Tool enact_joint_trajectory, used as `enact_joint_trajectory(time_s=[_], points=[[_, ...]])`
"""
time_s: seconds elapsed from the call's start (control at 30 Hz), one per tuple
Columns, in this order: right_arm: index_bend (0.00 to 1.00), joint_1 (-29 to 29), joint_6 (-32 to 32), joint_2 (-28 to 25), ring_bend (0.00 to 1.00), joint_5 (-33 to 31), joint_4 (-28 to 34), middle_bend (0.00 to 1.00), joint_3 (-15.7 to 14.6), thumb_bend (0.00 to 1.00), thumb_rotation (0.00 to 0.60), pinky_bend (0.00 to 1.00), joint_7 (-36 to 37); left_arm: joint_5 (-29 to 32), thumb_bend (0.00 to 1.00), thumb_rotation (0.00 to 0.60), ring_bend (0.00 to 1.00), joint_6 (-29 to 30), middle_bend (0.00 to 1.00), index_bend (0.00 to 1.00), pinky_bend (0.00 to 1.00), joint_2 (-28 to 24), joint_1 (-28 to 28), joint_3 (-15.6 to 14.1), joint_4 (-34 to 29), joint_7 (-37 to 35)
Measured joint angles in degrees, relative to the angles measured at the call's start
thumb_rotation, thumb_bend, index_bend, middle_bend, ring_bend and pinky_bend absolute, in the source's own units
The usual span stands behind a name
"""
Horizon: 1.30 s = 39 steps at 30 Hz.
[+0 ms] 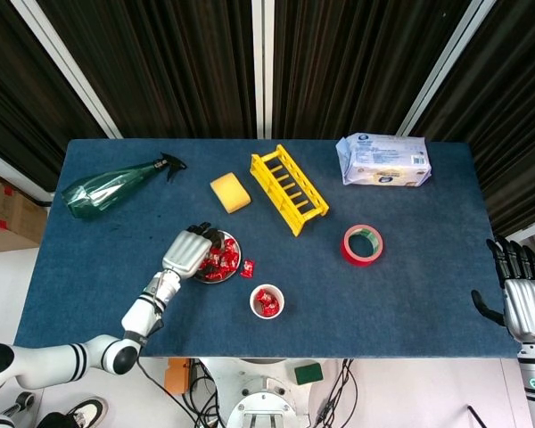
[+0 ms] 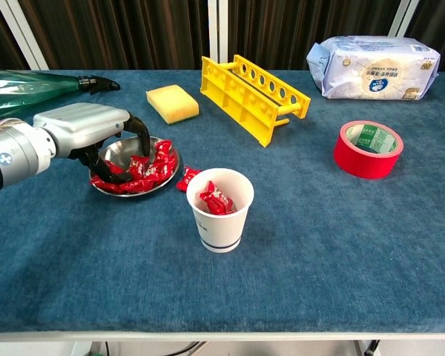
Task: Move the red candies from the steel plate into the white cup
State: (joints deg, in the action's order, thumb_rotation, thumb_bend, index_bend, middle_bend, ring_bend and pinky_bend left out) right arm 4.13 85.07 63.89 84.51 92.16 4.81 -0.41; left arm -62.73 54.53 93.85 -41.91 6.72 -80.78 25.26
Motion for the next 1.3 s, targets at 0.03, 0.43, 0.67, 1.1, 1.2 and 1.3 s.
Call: enact_joint_trajectory(time_s=[0.03, 0.43, 0.67, 1.1, 1.2, 1.3], points=[[0.00, 0.0, 0.0, 0.0, 0.00, 0.0, 0.0, 0.00, 0.0, 0.30, 0.600, 0.00, 0.0, 0.0, 0.28, 0.600, 0.11, 0.0, 0.22, 0.39, 0.24, 0.0, 0.0, 0.0, 0.1, 0.1], [0.00, 0.0, -0.1, 0.1, 0.00, 0.0, 0.0, 0.00, 0.0, 0.30, 0.600, 0.00, -0.1, 0.9, 0.28, 0.600, 0.11, 0.2, 0.22, 0.46, 0.25, 0.6, -0.3, 0.0, 0.7, 1.5], [0.00, 0.0, -0.1, 0.1, 0.00, -0.1, 0.0, 0.00, 0.0, 0.30, 0.600, 0.00, -0.2, 1.1, 0.29, 0.600, 0.11, 0.7, 0.22, 0.55, 0.25, 0.8, 0.0, 0.1, 0.5, 1.4], [0.00, 0.1, -0.2, 0.1, 0.00, -0.1, 0.0, 0.00, 0.0, 0.30, 0.600, 0.00, -0.1, 0.3, 0.31, 0.600, 0.11, 2.5, 0.23, 0.57, 0.25, -1.1, 1.1, 0.5, -3.0, -0.3], [0.00, 0.1, -0.2, 0.1, 0.00, -0.1, 0.0, 0.00, 0.0, 0.30, 0.600, 0.00, -0.2, -0.3, 0.31, 0.600, 0.11, 3.5, 0.23, 0.57, 0.25, -2.9, 1.7, 0.8, -5.6, -1.3], [0.00, 0.2, -0.3, 0.2, 0.00, -0.1, 0.0, 0.00, 0.0, 0.30, 0.600, 0.00, -0.4, -0.9, 0.31, 0.600, 0.11, 4.3, 0.23, 0.57, 0.25, -4.8, 2.3, 1.1, -9.0, -2.6]])
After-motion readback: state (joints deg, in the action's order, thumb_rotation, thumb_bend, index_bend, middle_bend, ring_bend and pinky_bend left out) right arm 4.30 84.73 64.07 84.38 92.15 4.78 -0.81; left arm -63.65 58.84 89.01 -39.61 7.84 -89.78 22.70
